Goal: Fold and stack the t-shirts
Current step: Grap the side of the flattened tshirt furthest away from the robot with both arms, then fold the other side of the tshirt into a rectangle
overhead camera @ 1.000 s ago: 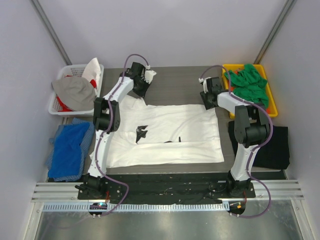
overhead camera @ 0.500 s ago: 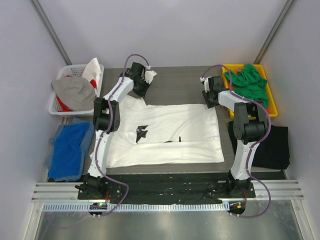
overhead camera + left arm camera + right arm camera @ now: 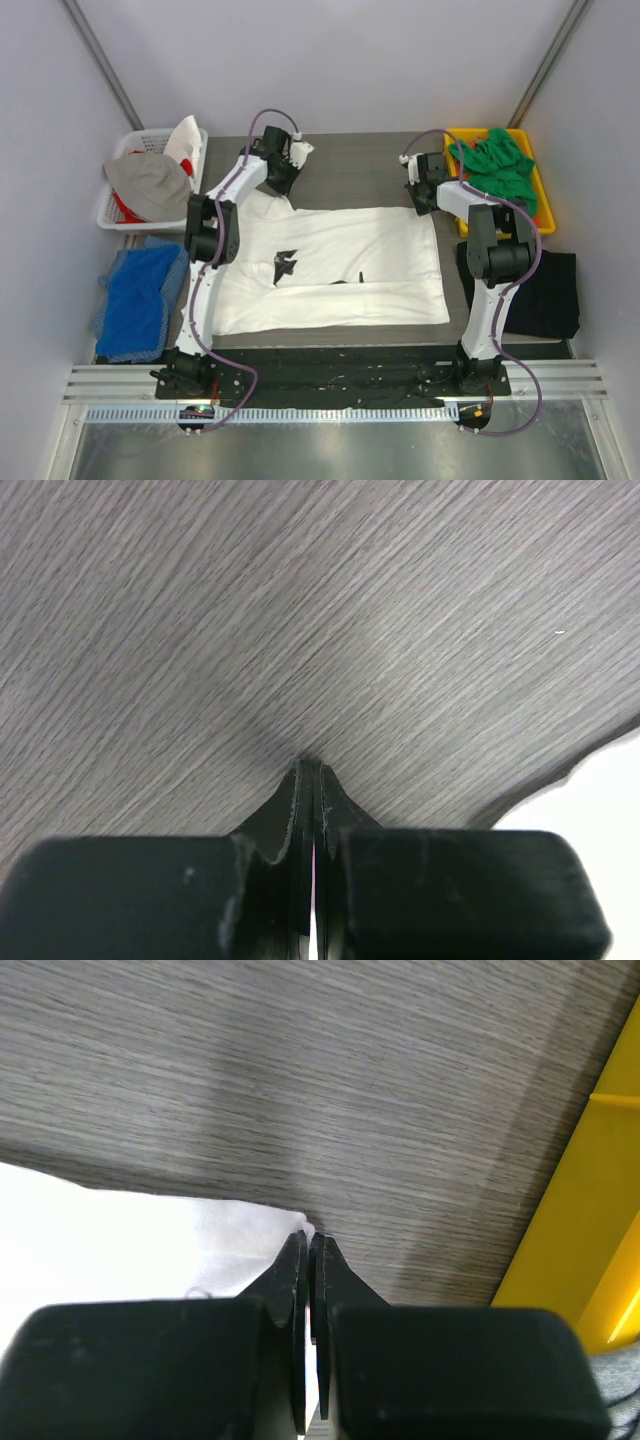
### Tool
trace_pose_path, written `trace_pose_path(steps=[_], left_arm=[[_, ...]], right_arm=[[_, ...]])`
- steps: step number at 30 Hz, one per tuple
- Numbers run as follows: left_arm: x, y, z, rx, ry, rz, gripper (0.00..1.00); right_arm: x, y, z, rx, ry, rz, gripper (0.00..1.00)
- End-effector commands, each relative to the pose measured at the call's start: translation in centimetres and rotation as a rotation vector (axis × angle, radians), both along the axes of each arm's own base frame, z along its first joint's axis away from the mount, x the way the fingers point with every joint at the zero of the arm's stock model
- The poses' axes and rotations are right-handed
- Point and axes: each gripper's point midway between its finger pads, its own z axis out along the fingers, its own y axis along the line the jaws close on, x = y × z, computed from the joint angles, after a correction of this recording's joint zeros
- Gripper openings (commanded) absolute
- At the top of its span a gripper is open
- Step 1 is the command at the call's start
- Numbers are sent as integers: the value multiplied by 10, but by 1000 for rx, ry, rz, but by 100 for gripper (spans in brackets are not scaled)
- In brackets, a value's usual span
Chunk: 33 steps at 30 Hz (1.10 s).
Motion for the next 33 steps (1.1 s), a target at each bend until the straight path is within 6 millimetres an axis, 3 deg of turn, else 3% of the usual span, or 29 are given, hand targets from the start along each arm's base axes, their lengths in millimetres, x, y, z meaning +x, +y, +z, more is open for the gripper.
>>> trace_pose_path(steps=[1,10,19,24,25,27,28,33], left_arm=[[-4,3,26,19,-20,10,0],[2,8,66,24,-84,67,0],[-18,21,111,49,-120,89,0],[-41,27,119,68,-89,75,0],[-46,29,129,67,-104,73,0],[-58,32,127,75,-87,65,0],[-65,33,137,74,-96,64,0],[-96,43,139,113,-52,47,0]], right_arm=[[1,-9,13,-22,-21,-9,1],[-5,-10,43,-23,-50,-5,1],[-16,-9,72,-8,-83,11,1],[-26,-5,78,10,-81,25,1],[-30,-6,79,13,-80,24,1],[-35,-5,78,19,-70,32,1],[-40,-4,79,24,-66,33,1],[-58,-1,81,45,-55,54,1]])
